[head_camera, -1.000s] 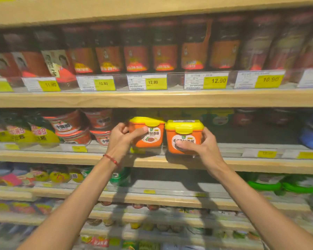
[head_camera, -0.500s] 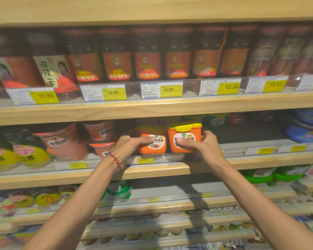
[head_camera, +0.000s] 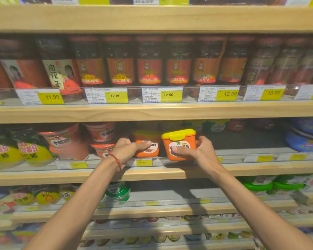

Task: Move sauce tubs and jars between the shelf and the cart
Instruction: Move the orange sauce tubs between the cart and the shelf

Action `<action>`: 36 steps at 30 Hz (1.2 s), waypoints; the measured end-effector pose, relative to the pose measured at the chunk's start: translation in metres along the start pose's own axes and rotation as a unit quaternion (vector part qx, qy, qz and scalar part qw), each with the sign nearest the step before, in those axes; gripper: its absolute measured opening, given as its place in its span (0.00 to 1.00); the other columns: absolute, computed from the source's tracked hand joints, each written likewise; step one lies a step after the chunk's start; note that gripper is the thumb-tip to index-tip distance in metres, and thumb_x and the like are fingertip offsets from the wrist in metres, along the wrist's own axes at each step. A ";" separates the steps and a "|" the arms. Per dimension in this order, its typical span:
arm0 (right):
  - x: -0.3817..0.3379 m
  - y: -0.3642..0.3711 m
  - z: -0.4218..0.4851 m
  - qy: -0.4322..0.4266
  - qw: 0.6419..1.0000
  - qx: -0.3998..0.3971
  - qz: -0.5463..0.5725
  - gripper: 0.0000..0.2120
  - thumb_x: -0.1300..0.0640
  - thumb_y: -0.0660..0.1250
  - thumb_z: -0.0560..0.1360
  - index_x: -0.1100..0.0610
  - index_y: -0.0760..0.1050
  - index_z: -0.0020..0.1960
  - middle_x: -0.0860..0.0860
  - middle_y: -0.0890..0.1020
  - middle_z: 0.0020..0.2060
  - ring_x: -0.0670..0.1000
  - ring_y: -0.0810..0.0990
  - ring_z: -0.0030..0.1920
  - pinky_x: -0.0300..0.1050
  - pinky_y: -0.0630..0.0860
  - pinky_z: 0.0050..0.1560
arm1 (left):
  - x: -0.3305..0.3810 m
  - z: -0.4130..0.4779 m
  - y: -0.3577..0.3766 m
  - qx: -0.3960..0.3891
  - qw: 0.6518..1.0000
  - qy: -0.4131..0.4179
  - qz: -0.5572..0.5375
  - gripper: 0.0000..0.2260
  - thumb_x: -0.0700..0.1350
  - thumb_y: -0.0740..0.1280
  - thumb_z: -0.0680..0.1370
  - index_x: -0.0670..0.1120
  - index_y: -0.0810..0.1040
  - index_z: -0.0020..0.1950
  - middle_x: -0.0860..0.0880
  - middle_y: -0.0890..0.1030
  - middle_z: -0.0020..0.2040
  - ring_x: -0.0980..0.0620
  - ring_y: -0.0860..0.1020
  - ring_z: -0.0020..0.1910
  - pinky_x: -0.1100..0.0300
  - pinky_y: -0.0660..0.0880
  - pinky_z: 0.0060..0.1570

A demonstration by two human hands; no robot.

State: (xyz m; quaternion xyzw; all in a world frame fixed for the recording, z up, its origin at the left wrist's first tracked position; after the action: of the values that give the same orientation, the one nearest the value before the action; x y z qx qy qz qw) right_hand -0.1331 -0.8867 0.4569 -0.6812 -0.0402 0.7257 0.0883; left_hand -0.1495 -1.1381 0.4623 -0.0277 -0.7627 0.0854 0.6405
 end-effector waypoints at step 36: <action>0.007 -0.004 -0.031 -0.067 0.986 -0.072 0.137 0.41 0.48 0.83 0.52 0.58 0.78 0.64 0.50 0.89 0.48 0.49 0.88 0.48 0.39 0.82 0.44 | -0.010 -0.034 -0.012 0.181 0.921 0.241 0.245 0.08 0.45 0.77 0.74 0.49 0.79 0.45 0.54 0.80 0.35 0.53 0.74 0.36 0.57 0.68 0.38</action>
State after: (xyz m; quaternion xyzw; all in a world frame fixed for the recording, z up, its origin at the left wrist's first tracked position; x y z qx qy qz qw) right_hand -0.1020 -0.8833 0.4488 -0.6350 -0.0044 0.7698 -0.0642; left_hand -0.1131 -1.1478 0.4603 -0.1172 -0.5258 0.3673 0.7582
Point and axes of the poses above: each hand's wrist, its own z-axis towards the middle knuckle, its own y-axis out of the palm, x = y × z, the point moved 4 cm from there along z, towards the middle knuckle
